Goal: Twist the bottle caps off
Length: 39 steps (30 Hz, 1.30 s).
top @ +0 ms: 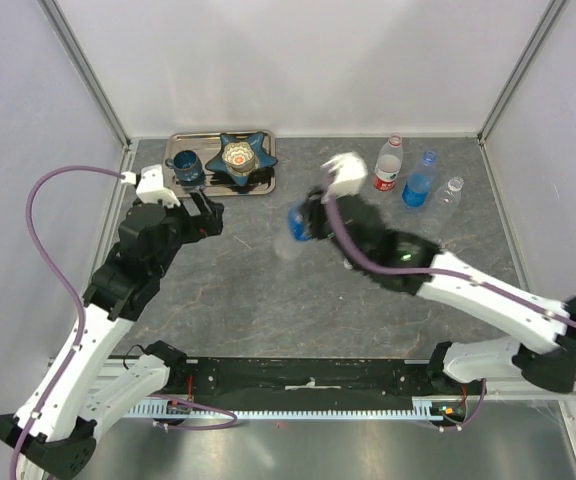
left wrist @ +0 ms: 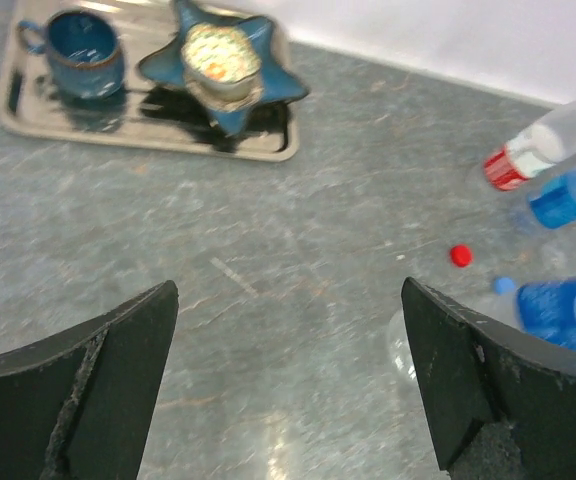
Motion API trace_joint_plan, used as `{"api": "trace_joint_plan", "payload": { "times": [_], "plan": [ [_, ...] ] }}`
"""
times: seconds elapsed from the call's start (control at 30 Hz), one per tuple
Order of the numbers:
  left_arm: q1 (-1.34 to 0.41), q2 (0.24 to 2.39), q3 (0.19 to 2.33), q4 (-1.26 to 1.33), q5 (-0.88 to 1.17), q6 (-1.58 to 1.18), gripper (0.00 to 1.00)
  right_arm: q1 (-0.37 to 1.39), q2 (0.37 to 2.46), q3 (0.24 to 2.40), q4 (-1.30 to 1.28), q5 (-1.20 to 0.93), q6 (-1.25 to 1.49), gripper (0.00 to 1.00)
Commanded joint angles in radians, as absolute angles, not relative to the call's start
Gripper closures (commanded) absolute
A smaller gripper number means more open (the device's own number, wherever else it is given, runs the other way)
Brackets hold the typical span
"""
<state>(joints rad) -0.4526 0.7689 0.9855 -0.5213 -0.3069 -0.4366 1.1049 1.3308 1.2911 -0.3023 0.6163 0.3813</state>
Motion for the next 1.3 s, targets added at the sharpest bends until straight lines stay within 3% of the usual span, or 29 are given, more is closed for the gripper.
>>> {"api": "trace_joint_plan", "payload": {
  "times": [0.0, 0.17, 0.3, 0.4, 1.27],
  "plan": [
    [-0.448, 0.813, 1.055, -0.333, -0.067, -0.420, 0.00, 0.942, 1.195, 1.347, -0.393, 0.508, 0.521, 1.00],
    [-0.443, 0.788, 0.896, 0.209, 0.427, -0.550, 0.00, 0.873, 1.173, 1.426, -0.501, 0.333, 0.581, 1.00],
    [-0.439, 0.897, 0.919, 0.379, 0.796, -0.678, 0.01, 0.821, 1.152, 1.451, -0.523, 0.182, 0.601, 1.00],
    [-0.439, 0.988, 0.930, 0.504, 0.940, -0.760, 0.01, 0.808, 1.135, 1.459, -0.525, 0.129, 0.598, 1.00],
    [-0.595, 1.091, 0.999, 0.133, 0.825, -0.379, 0.00, 0.801, 1.144, 1.454, -0.347, -0.106, 0.641, 1.00]
  ]
}}
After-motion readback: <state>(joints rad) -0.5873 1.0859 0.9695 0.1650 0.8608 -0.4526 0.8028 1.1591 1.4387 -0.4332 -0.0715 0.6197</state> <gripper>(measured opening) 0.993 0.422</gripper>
